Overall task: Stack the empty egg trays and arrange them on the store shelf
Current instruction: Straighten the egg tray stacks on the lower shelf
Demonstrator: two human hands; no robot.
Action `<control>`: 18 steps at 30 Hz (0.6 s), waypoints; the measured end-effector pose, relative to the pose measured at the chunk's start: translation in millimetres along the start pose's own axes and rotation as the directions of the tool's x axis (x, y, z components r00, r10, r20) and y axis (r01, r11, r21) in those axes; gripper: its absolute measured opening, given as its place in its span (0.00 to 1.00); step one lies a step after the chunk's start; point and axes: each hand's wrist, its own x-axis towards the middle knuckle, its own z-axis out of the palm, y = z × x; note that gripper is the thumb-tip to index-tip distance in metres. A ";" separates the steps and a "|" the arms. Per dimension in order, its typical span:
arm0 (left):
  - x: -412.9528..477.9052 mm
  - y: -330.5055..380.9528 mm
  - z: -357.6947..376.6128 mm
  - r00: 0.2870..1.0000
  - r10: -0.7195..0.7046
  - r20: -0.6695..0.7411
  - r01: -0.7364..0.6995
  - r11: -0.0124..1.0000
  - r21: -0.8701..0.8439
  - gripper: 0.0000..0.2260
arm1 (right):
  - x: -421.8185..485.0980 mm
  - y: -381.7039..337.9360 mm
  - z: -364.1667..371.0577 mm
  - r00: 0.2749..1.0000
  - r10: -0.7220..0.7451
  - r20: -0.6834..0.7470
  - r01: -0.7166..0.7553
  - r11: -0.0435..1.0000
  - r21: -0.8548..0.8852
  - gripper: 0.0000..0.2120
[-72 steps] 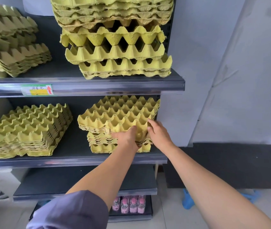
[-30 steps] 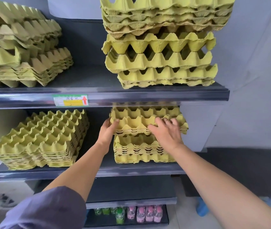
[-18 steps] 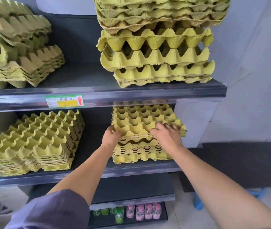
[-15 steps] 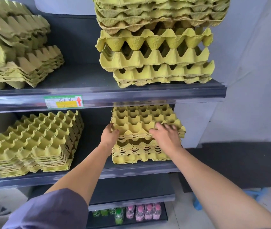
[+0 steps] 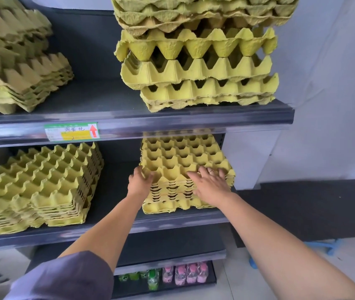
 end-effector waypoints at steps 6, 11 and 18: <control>-17.0 -5.0 8.7 0.810 0.585 -0.051 -0.431 0.651 0.625 0.20 | -8.8 15.5 -2.0 0.993 -0.021 -0.113 0.024 0.999 0.031 0.33; -22.2 -1.4 19.4 0.767 0.610 0.197 -0.534 0.438 0.723 0.16 | -18.8 41.0 5.7 0.953 0.085 -0.292 -0.062 0.994 0.085 0.25; -23.9 0.8 21.4 0.820 0.513 0.252 -0.434 0.270 0.860 0.25 | -24.5 55.6 16.5 0.950 0.236 -0.203 -0.193 0.958 0.211 0.20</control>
